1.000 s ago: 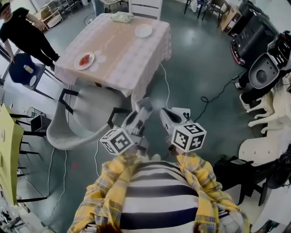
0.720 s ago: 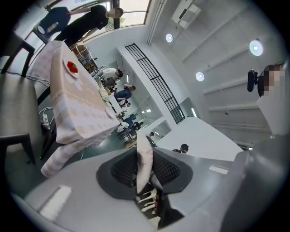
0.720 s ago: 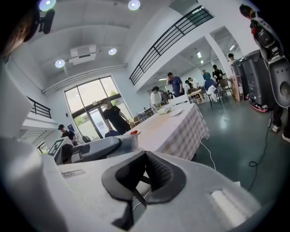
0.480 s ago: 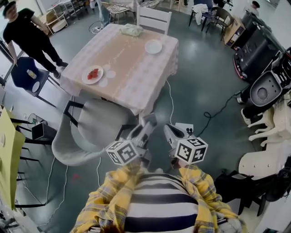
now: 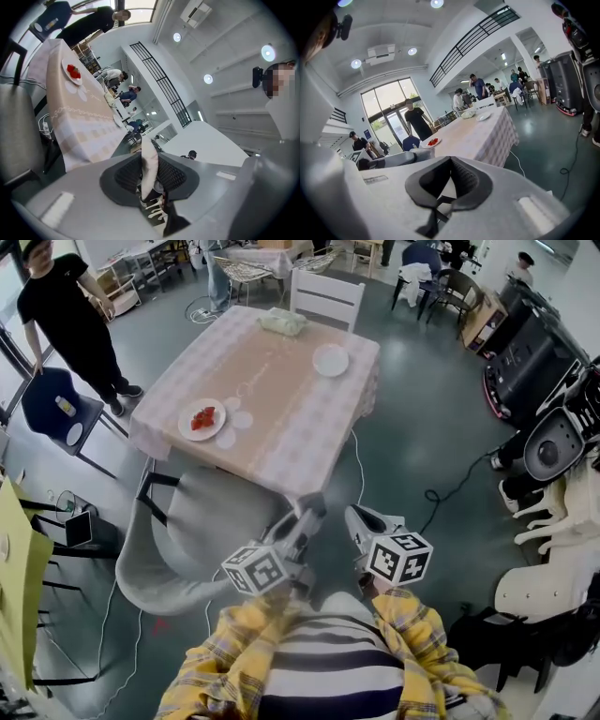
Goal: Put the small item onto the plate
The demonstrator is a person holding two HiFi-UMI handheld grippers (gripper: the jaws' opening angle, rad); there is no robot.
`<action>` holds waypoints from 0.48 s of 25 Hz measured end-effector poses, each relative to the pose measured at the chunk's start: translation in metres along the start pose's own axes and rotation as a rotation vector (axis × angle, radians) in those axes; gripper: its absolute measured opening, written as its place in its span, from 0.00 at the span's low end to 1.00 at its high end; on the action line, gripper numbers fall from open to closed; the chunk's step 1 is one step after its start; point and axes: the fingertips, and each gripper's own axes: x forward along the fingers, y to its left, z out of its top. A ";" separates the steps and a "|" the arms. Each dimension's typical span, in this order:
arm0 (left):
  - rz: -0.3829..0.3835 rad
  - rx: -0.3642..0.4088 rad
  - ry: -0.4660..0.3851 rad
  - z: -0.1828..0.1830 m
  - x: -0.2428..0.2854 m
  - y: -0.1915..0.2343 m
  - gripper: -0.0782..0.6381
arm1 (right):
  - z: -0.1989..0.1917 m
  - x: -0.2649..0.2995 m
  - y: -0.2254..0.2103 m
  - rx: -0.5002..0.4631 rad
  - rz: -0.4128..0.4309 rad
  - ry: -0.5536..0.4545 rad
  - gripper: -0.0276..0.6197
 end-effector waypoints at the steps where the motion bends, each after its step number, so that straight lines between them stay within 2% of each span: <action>1: -0.002 -0.006 0.003 0.001 0.003 0.002 0.23 | 0.002 0.001 -0.001 -0.002 -0.003 -0.001 0.04; 8: -0.020 -0.015 0.039 0.001 0.037 0.003 0.23 | 0.027 0.011 -0.023 0.001 -0.031 -0.024 0.04; 12: -0.021 -0.005 0.040 0.006 0.068 0.005 0.23 | 0.049 0.025 -0.042 -0.010 -0.018 -0.038 0.04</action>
